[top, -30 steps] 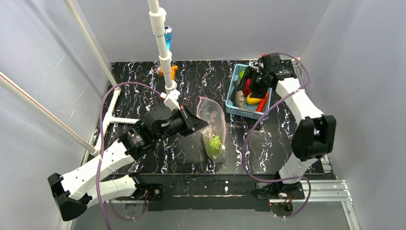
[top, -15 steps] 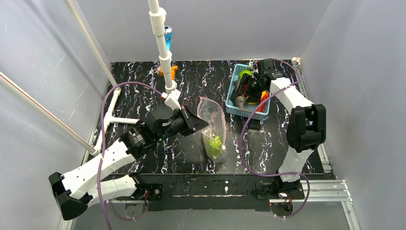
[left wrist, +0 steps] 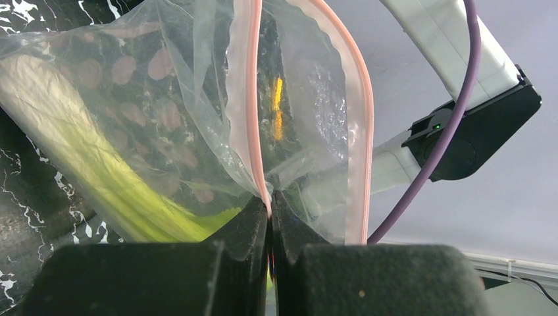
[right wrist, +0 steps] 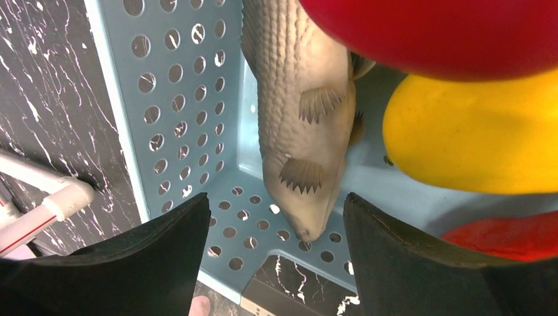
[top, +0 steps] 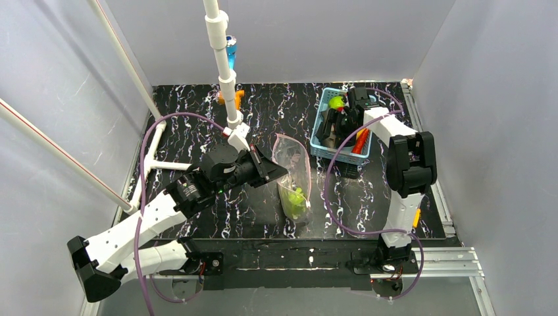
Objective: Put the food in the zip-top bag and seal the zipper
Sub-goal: Pick up the fake fish from the bin, then place the fake fish in the zipper food storage bag, then pick up the fake vegetable from the bin.
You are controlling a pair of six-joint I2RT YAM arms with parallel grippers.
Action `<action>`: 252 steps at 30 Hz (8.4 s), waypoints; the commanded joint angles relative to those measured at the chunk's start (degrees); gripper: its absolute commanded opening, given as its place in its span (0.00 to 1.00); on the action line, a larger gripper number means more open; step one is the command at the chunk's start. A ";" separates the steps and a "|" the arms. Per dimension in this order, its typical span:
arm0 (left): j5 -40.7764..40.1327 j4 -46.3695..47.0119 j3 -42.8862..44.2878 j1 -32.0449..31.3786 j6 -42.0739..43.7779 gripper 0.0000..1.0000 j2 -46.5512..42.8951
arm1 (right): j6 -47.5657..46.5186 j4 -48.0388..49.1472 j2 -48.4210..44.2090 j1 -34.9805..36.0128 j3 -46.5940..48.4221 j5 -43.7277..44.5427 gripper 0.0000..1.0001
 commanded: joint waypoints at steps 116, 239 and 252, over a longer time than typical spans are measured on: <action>26.28 -22.84 38.05 4.15 42.35 0.00 31.10 | -2.69 -57.80 -34.19 16.02 17.31 -12.64 0.01; 8.30 -15.73 27.76 1.93 27.62 0.00 18.50 | 3.93 -6.96 -2.19 2.76 -4.15 33.50 0.57; 9.07 -16.49 27.84 1.93 27.22 0.00 18.63 | -0.50 -4.35 -1.18 3.53 -4.33 35.28 0.40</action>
